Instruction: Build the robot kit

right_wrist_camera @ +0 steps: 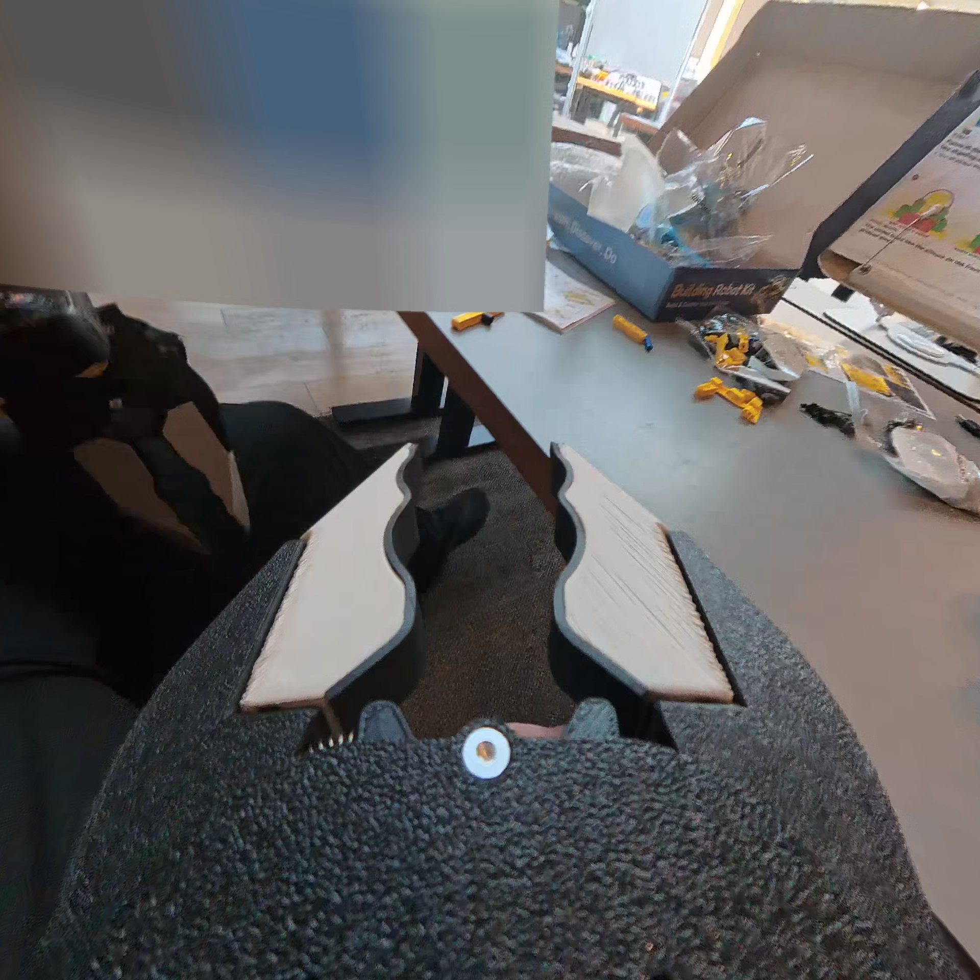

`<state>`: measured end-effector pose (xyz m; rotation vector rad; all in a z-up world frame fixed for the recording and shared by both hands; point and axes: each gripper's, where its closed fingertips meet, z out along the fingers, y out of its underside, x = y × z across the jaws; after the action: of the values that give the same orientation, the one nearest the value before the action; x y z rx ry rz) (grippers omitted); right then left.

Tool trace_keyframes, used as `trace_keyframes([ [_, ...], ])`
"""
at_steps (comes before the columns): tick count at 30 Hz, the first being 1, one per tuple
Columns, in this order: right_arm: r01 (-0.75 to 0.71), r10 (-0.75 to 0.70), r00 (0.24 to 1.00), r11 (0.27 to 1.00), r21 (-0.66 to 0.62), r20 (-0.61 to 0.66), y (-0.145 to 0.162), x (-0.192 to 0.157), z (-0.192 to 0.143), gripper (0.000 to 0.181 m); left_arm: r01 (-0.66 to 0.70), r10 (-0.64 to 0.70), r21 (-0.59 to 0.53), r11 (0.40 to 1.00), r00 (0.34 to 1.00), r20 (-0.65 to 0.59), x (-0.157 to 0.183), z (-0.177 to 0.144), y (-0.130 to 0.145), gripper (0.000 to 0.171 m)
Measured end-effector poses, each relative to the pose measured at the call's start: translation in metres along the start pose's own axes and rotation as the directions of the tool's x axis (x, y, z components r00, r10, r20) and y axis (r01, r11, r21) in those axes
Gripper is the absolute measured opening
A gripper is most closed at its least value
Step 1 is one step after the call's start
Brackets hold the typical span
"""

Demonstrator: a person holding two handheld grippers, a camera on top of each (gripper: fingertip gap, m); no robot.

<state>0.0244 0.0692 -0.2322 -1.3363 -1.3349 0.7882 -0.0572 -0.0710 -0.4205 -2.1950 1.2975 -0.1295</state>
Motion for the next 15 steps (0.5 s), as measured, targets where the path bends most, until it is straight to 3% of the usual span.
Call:
trace_keyframes([
  [3,0.046,-0.041,0.997,0.996,-0.080,0.064,0.013,-0.018,0.006,0.047,0.045,-0.044,-0.006,0.999,0.992,0.119,-0.020,-0.014,0.014,0.023],
  [6,0.100,-0.071,0.986,0.976,-0.196,0.152,0.045,-0.025,0.017,0.040,0.195,-0.192,0.011,0.981,0.952,0.237,-0.052,-0.029,0.040,0.022],
  [10,-0.028,0.105,0.968,0.947,-0.319,0.227,0.083,-0.025,0.037,0.046,0.389,-0.383,0.058,0.919,0.850,0.361,-0.093,-0.045,0.071,0.024],
  [15,-0.090,0.177,0.955,0.938,-0.334,0.239,0.088,-0.011,0.061,0.048,0.494,-0.491,0.105,0.863,0.773,0.401,-0.097,-0.047,0.095,0.023],
])
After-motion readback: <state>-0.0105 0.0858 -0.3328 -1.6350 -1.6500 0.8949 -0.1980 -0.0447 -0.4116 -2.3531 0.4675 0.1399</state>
